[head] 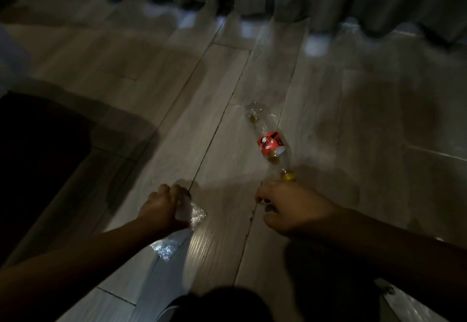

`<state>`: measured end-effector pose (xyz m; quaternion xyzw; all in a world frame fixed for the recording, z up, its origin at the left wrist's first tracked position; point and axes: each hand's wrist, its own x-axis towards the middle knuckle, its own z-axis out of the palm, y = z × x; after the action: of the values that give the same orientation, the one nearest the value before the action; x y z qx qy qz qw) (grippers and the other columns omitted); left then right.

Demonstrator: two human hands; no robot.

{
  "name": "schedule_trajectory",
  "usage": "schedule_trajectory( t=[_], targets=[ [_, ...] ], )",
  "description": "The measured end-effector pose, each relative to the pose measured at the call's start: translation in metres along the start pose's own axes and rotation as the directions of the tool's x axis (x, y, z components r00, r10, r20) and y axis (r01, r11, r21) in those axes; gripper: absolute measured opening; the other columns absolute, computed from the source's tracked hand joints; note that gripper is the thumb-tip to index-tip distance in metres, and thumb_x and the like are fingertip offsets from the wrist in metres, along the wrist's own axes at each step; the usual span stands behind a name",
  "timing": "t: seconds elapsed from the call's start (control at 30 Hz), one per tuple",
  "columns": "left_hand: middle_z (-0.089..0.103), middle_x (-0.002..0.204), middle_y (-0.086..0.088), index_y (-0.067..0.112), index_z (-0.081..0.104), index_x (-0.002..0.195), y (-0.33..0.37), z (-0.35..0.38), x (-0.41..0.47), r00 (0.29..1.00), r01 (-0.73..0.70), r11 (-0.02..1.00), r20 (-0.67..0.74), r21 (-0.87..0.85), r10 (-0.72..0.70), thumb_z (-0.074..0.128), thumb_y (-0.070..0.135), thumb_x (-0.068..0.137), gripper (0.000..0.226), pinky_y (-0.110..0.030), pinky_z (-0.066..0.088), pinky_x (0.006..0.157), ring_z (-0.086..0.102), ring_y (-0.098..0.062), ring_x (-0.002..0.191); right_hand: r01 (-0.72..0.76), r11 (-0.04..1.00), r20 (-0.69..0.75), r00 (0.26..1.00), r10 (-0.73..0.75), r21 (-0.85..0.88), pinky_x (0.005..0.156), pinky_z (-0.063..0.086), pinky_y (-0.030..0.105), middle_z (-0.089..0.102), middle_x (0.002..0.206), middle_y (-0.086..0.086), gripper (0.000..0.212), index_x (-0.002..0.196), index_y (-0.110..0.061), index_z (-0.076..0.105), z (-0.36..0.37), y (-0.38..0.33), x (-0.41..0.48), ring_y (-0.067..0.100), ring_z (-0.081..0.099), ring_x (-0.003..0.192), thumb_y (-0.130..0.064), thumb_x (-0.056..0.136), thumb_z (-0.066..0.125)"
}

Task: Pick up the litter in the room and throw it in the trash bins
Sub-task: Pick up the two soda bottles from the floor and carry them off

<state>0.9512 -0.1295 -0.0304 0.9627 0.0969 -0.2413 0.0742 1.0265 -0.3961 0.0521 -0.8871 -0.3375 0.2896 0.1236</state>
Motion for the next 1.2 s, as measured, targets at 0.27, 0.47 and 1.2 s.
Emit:
schedule_trajectory(
  t=[0.27, 0.47, 1.2],
  targets=[
    [0.038, 0.134, -0.004, 0.025, 0.032, 0.139, 0.005, 0.005, 0.003, 0.997, -0.077, 0.997, -0.026, 0.007, 0.077, 0.071, 0.046, 0.076, 0.078, -0.026, 0.045, 0.092, 0.042, -0.019, 0.117, -0.031, 0.994, -0.003, 1.0, 0.03, -0.105, 0.081, 0.041, 0.025, 0.058, 0.12, 0.0, 0.032, 0.12, -0.02, 0.057, 0.006, 0.012, -0.008, 0.016, 0.056, 0.106, -0.028, 0.089, 0.056],
    [0.055, 0.127, -0.001, 0.021, 0.043, 0.13, 0.023, 0.007, 0.009, 0.988, -0.152, 0.972, 0.0, -0.177, 0.154, 0.067, 0.028, 0.085, 0.052, -0.016, 0.043, 0.085, 0.055, -0.013, 0.111, -0.073, 0.99, 0.041, 0.996, 0.079, -0.121, 0.083, 0.047, 0.029, 0.059, 0.118, 0.0, 0.033, 0.121, -0.022, 0.055, 0.009, 0.023, -0.015, 0.016, 0.057, 0.105, -0.031, 0.09, 0.056],
    [0.027, 0.146, -0.007, 0.022, 0.037, 0.138, 0.175, -0.062, 0.132, 0.845, -0.528, 0.834, -0.191, -0.16, 0.499, 0.079, 0.032, 0.073, 0.078, -0.029, 0.049, 0.09, 0.047, -0.026, 0.122, -0.379, 0.919, -0.053, 0.921, 0.386, 0.107, 0.099, 0.043, 0.029, 0.053, 0.13, -0.001, 0.047, 0.135, -0.025, 0.048, -0.016, 0.094, -0.048, 0.015, 0.051, 0.117, -0.032, 0.089, 0.059]
  ],
)
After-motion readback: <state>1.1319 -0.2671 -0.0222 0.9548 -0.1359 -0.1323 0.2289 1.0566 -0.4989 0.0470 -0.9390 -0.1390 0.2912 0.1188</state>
